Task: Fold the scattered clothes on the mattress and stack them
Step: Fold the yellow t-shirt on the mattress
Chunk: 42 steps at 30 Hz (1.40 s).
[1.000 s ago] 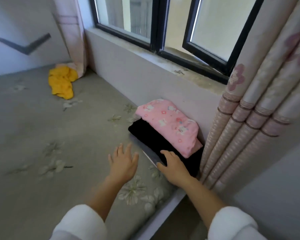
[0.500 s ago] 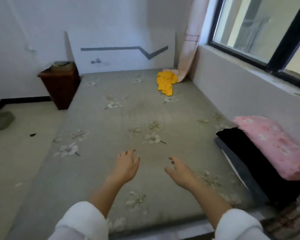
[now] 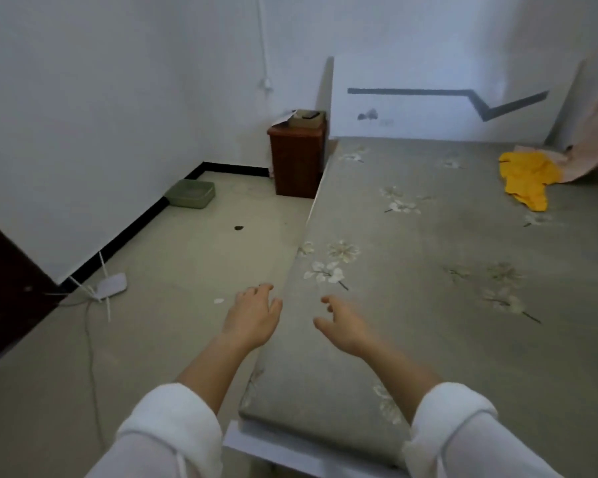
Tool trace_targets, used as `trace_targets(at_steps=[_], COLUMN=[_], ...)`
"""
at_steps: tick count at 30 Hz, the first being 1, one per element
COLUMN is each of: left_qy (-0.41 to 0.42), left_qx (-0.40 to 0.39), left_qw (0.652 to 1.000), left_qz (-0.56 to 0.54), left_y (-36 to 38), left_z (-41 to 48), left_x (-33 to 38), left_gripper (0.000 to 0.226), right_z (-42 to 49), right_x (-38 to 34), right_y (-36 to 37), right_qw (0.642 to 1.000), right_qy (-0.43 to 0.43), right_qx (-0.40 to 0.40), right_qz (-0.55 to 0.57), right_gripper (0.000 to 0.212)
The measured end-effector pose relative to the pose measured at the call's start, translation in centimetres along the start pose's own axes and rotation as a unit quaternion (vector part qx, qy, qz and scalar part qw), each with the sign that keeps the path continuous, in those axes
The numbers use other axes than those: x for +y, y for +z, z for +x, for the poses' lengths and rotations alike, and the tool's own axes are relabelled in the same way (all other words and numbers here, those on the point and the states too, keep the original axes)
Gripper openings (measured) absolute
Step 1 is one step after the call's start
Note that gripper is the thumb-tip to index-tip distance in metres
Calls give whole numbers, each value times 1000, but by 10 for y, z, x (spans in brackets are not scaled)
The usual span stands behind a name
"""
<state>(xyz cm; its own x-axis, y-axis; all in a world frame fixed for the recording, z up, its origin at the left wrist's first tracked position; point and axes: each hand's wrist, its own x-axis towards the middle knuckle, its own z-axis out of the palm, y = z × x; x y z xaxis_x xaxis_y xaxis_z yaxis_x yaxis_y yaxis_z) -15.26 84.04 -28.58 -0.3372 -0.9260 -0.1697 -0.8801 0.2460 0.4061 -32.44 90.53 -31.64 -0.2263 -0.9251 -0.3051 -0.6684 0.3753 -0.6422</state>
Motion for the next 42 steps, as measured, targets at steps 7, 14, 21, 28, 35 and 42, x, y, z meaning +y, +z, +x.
trace_targets(at_steps=[7, 14, 21, 28, 35, 42], left_qy=[-15, -1, -9, 27, 100, 187], left_qx=[27, 36, 23, -8, -38, -68], left_qw=[999, 999, 997, 998, 992, 979], left_qz=[10, 39, 80, 50, 60, 36], left_y=[-61, -106, -159, -175, -177, -186], left_z=[52, 152, 276, 389, 514, 684], left_x=[-87, -158, -215, -209, -190, -174], left_gripper=[46, 45, 44, 43, 44, 47], right_z=[80, 196, 330, 411, 496, 620], right_x=[-99, -160, -221, -236, -232, -240], right_y=[35, 66, 72, 56, 31, -7], right_qw=[998, 998, 999, 999, 994, 978], right_qy=[-49, -45, -6, 17, 72, 156], right_qx=[-6, -3, 8, 31, 79, 123], right_qz=[-48, -54, -31, -17, 10, 58], right_gripper=[59, 60, 58, 57, 60, 58])
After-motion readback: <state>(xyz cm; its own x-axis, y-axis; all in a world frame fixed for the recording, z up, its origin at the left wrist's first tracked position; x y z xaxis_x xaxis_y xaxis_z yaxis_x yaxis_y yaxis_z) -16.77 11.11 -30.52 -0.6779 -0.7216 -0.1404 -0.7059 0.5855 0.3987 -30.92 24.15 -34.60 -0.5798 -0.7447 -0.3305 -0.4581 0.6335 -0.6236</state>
